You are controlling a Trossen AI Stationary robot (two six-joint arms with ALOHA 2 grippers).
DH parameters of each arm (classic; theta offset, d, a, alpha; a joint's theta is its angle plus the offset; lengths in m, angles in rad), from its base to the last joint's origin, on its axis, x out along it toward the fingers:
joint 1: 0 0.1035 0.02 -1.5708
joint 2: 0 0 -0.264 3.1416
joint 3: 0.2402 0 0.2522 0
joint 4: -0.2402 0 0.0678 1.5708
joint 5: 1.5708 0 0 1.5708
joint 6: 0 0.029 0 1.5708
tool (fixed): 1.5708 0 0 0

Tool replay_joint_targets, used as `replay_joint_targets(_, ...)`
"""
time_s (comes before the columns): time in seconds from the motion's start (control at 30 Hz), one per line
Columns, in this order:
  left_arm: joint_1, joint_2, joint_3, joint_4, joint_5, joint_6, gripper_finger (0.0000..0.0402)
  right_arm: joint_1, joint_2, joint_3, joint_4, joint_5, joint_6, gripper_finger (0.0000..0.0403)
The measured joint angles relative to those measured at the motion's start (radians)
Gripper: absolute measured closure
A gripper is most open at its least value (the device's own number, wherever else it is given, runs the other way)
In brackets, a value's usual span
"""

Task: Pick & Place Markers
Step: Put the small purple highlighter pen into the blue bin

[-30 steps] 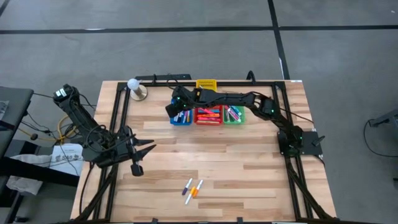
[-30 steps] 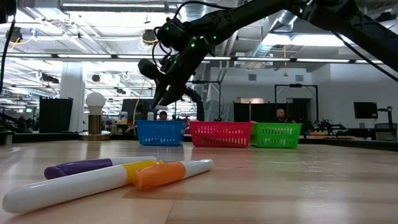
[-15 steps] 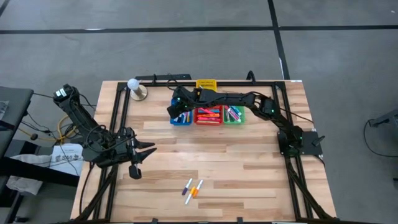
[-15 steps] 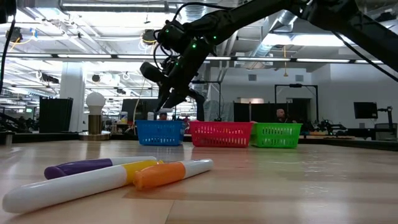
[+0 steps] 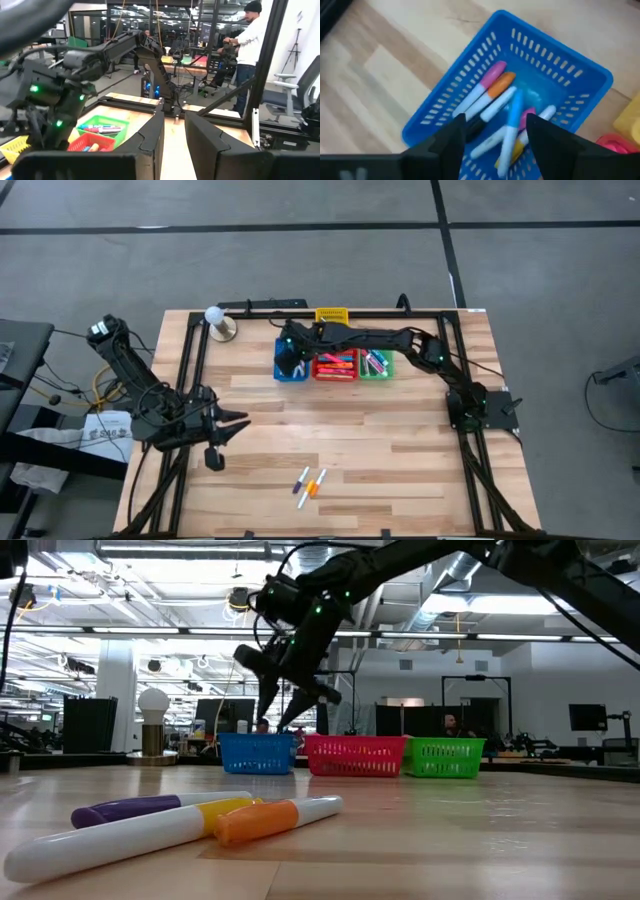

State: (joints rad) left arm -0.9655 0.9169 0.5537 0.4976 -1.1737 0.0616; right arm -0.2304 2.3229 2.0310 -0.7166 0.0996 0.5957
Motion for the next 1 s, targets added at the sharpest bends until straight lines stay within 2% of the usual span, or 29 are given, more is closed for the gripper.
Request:
replay_joint_targets(0.2,-0.032,0.0,-0.013,0.0,0.0,-0.022,0.0325,0.046,-0.098,0.0,-0.09,0.039,-0.045,0.0196)
replay_joint_targets(0.3,-0.039,0.004,-0.04,-0.002,0.002,-0.115,0.0325,0.096,-0.173,0.0,-0.106,0.075,-0.112,0.0199)
replay_joint_targets(0.4,-0.04,0.016,-0.078,-0.002,0.057,-0.245,0.0325,0.185,-0.262,0.0,-0.115,0.129,-0.168,0.02)
replay_joint_targets(0.53,-0.036,0.067,-0.123,0.0,0.156,-0.412,0.0325,0.328,-0.356,0.002,-0.151,0.241,-0.213,0.0198)
replay_joint_targets(0.67,-0.03,0.17,-0.134,0.004,0.162,-0.548,0.0325,0.452,-0.41,0.001,-0.284,0.364,-0.174,0.02)
replay_joint_targets(0.8,-0.006,0.296,-0.123,0.059,0.18,-0.587,0.0325,0.546,-0.433,0.001,-0.495,0.502,-0.042,0.0205)
replay_joint_targets(1.0,0.056,0.48,0.006,0.063,0.183,-0.586,0.0325,0.694,-0.433,0.0,-0.75,0.788,0.098,0.022)
